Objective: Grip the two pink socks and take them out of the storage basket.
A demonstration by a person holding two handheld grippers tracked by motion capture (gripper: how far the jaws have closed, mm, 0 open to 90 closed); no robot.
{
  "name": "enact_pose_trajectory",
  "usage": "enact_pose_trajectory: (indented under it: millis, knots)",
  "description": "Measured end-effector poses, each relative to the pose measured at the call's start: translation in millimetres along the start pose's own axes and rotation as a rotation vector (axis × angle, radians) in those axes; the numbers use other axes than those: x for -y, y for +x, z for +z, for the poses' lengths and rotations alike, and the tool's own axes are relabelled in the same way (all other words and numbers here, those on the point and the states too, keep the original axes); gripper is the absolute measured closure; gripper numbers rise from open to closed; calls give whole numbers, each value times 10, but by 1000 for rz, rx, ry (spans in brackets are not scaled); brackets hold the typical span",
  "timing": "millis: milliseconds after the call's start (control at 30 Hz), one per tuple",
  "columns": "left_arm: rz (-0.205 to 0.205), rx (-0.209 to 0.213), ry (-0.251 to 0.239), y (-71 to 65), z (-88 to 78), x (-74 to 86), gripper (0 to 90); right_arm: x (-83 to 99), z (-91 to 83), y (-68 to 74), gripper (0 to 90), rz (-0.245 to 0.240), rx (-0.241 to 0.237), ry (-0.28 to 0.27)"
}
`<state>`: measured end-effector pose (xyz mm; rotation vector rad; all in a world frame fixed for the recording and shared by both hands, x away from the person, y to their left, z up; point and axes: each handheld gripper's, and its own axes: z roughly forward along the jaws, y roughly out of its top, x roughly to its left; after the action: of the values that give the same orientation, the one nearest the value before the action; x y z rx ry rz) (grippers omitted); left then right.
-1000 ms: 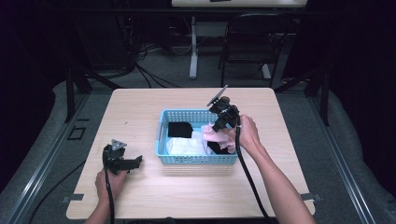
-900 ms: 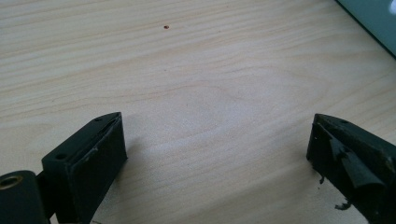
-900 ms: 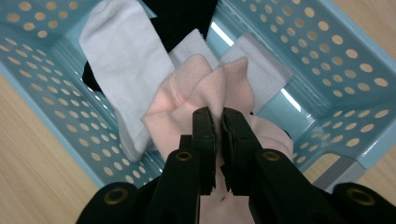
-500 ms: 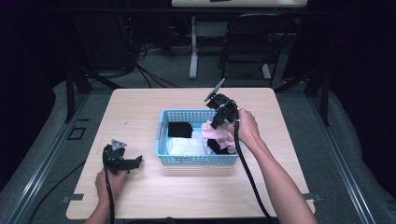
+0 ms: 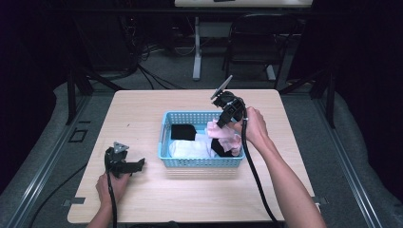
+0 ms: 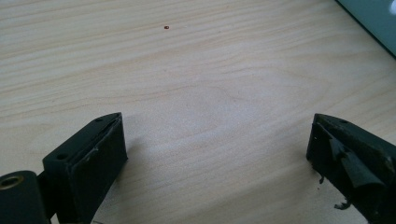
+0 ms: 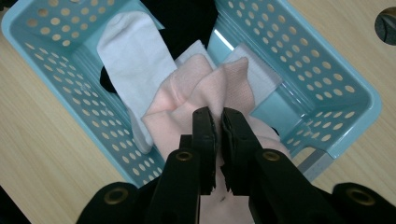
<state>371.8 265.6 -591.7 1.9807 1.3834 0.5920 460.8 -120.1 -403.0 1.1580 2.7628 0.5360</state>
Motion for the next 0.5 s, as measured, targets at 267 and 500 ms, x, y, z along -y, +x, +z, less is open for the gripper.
enact_pose_trajectory:
  millis: [267, 500]
  knots:
    - [-1, 2, -1, 1, 1, 0, 49, 53, -171, -70, 846, 10, 8, -14]
    - [-1, 1, -1, 1, 1, 0, 49, 130, -304, -150, 846, 18, 31, -13]
